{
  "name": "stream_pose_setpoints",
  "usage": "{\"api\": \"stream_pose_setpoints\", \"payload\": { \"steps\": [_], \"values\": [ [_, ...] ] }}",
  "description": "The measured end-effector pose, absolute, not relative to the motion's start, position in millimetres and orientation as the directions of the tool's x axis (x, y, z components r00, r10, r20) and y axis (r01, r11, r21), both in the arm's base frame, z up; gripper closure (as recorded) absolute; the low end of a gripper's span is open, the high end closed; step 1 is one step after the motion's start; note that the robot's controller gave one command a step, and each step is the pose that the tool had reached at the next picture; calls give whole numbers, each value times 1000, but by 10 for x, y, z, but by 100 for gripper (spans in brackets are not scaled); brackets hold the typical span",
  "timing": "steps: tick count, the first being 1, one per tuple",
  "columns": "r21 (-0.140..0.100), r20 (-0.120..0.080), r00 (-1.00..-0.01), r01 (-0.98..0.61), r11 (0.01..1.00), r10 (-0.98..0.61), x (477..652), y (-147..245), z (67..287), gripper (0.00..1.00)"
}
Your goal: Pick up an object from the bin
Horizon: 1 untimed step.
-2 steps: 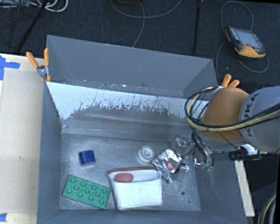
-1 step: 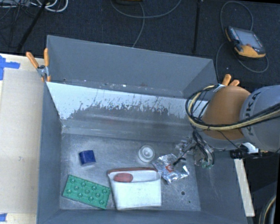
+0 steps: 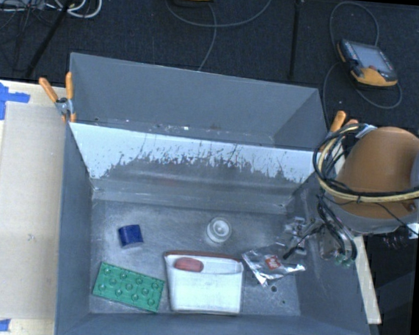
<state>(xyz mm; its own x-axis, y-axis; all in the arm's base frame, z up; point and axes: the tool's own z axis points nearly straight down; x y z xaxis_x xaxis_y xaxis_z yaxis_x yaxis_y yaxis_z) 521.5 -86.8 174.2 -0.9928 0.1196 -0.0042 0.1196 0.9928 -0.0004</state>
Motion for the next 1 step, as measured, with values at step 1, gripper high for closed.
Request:
{"api": "stream_pose_setpoints", "payload": {
  "steps": [1],
  "values": [
    [0, -10, -992, 122, 992, 122, 5410, -789, 2517, 100]
  ]
}}
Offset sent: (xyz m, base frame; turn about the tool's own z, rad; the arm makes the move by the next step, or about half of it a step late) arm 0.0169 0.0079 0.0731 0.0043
